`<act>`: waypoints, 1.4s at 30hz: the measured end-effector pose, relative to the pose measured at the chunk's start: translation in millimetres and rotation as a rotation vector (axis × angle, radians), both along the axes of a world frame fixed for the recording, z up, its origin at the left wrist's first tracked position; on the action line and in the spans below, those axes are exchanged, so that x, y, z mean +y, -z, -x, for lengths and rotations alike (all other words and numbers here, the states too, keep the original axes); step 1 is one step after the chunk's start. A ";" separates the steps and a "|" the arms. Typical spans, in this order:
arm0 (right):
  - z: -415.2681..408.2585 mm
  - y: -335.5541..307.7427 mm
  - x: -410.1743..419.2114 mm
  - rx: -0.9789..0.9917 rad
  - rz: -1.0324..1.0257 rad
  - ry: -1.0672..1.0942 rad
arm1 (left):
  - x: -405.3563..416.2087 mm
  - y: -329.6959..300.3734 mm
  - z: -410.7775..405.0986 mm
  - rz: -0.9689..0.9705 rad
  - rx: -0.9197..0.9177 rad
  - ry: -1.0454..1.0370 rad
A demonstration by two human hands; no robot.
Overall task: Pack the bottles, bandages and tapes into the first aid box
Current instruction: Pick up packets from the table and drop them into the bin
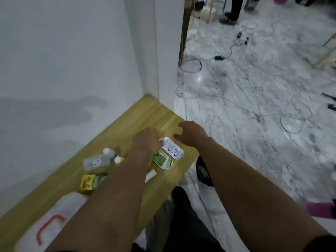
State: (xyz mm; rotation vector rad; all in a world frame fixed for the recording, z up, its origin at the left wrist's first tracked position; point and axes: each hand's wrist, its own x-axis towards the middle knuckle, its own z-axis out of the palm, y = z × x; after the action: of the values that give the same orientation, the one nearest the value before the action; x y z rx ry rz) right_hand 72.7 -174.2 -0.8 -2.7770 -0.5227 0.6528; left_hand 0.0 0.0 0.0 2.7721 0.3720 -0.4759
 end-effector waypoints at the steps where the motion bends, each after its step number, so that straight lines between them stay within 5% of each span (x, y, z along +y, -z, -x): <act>1: -2.8 13.6 0.4 0.045 0.014 0.003 | -0.7 9.5 -4.6 0.001 0.075 -0.013; 6: -5.5 87.3 4.4 0.208 0.089 0.042 | 6.5 70.7 -22.9 -0.042 0.273 -0.008; 11: 1.6 128.1 18.7 0.145 0.139 0.121 | 14.6 106.1 -35.8 -0.111 0.296 0.085; 23: -10.1 133.8 -0.9 0.272 -0.160 0.362 | 1.6 116.0 -56.4 0.006 0.271 0.024; 34: 23.8 110.3 -172.9 0.248 -0.360 0.992 | -138.9 77.7 -105.7 0.146 0.143 0.175; 42: 3.4 124.4 -255.1 0.309 -0.368 1.124 | -257.8 115.4 -120.9 0.218 0.186 0.335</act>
State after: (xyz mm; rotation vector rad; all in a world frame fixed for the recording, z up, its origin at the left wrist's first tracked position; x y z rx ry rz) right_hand 69.3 -429.3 -125.1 -2.0669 0.8418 0.5713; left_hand 120.9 -257.8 -115.4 2.5882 -0.1047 -0.8048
